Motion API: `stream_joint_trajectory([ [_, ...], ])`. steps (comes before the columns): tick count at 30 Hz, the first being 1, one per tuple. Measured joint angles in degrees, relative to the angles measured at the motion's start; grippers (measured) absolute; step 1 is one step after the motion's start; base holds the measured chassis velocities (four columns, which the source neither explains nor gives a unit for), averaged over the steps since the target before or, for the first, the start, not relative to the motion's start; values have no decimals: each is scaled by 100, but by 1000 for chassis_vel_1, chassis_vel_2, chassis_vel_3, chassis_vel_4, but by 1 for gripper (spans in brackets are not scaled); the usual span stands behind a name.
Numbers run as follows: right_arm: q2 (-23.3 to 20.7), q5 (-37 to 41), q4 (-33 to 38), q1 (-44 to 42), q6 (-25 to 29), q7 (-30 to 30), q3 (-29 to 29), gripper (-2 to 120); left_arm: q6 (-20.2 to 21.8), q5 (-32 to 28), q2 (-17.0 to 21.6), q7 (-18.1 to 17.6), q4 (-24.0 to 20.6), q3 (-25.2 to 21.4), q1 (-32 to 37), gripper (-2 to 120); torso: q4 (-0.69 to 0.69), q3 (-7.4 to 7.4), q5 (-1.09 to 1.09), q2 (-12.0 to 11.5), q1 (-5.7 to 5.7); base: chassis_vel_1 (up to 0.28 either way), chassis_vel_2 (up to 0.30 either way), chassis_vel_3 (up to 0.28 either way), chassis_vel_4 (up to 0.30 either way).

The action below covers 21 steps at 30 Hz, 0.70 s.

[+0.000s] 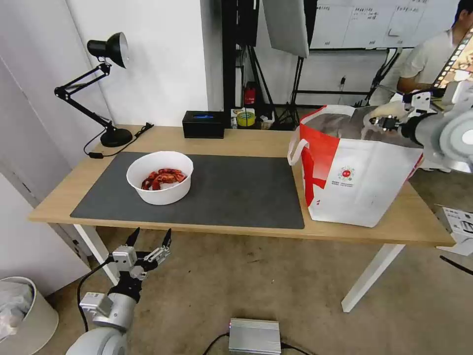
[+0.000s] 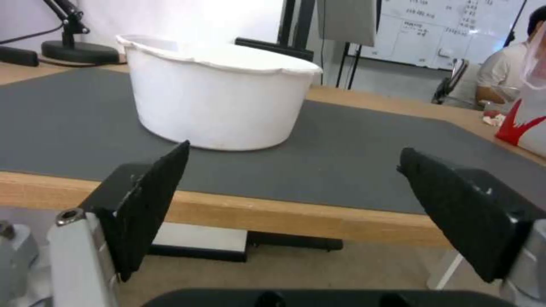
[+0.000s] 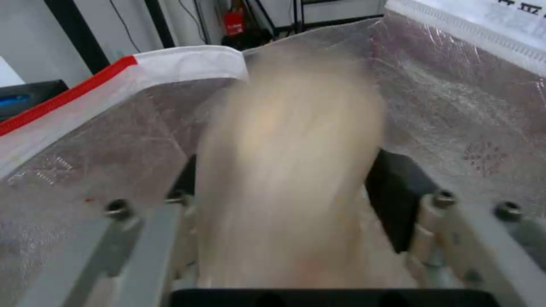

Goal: Pick up the trash from the table and place it into the takeout bag.

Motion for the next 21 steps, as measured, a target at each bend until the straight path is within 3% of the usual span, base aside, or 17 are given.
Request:
stream_joint_trajectory([
  [4,43,-131,45,-31,23,-11,52,71,0,1,-6,0,-6,2,-7,100,0,0,0,0,0,0,0,0,0],
  [9,107,-262,126,-75,253,-57,93,73,4,0,-10,0,-88,14,-5,100,0,0,0,0,0,0,0,0,0],
  [12,177,-582,235,-187,719,-178,125,73,8,0,-13,-2,-106,13,-6,100,0,0,0,0,0,0,0,0,0],
  [15,249,-1185,449,-467,1666,-521,212,76,8,-1,-18,-3,-108,0,14,100,1,0,-1,0,0,0,0,0,0],
  [16,249,-1185,449,-467,1666,-521,212,76,8,-1,-18,-3,-108,0,14,100,1,0,-1,0,0,0,0,0,0],
  [19,297,-1908,795,-964,2665,-987,341,82,8,2,-56,-3,-105,-17,31,100,0,0,-1,1,0,0,0,0,0],
  [21,311,-2043,881,-1098,2849,-1075,369,84,7,4,-65,-3,-104,-18,35,100,0,0,-1,1,0,0,0,0,0],
])
